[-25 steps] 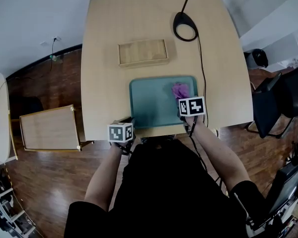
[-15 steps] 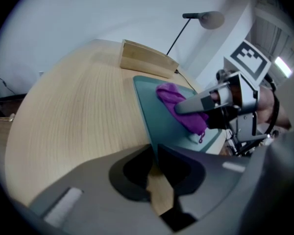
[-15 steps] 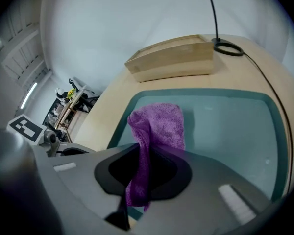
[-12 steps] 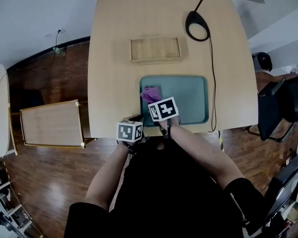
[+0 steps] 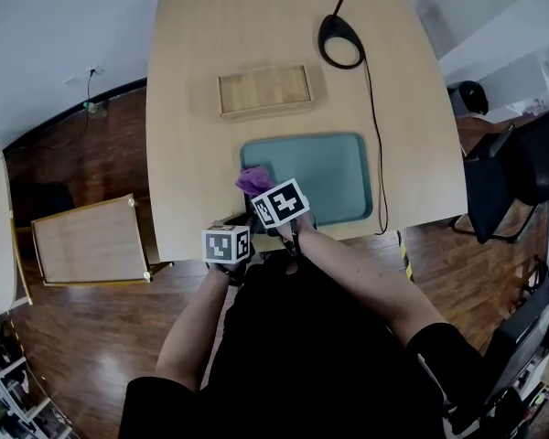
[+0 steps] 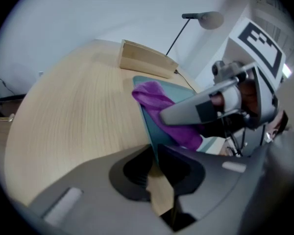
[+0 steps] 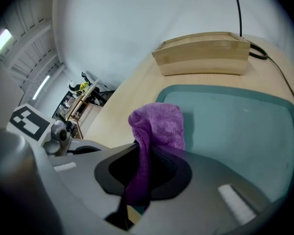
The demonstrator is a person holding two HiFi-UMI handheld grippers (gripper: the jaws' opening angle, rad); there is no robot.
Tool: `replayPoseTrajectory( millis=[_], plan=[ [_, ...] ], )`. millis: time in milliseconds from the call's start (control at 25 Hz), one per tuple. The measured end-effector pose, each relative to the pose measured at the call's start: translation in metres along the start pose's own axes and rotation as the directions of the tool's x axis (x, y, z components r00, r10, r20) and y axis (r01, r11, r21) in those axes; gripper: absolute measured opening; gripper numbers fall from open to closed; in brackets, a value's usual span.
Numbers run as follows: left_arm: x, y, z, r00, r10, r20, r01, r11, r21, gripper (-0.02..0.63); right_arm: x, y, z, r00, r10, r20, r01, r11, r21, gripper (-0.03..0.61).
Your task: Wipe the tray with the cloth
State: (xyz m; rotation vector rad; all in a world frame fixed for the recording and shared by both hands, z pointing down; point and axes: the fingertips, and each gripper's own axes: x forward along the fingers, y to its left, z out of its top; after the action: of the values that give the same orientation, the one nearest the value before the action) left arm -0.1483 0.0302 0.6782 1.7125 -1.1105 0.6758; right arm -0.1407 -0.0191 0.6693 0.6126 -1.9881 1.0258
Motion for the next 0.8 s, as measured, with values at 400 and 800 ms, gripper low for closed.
replayPoseTrajectory(
  millis=[400, 800],
  plan=[
    [0.004, 0.000, 0.000, 1.000, 0.009, 0.005, -0.009, 1.000, -0.016, 0.061, -0.088, -0.139, -0.067, 0.983, -0.183, 0.008, 0.183, 0.983, 0.029, 0.051],
    [0.005, 0.001, 0.001, 1.000, 0.026, 0.000, -0.026, 1.000, -0.017, 0.060, -0.133, -0.209, -0.086, 0.958, -0.283, 0.040, 0.270, 0.942, 0.199, 0.051]
  ],
)
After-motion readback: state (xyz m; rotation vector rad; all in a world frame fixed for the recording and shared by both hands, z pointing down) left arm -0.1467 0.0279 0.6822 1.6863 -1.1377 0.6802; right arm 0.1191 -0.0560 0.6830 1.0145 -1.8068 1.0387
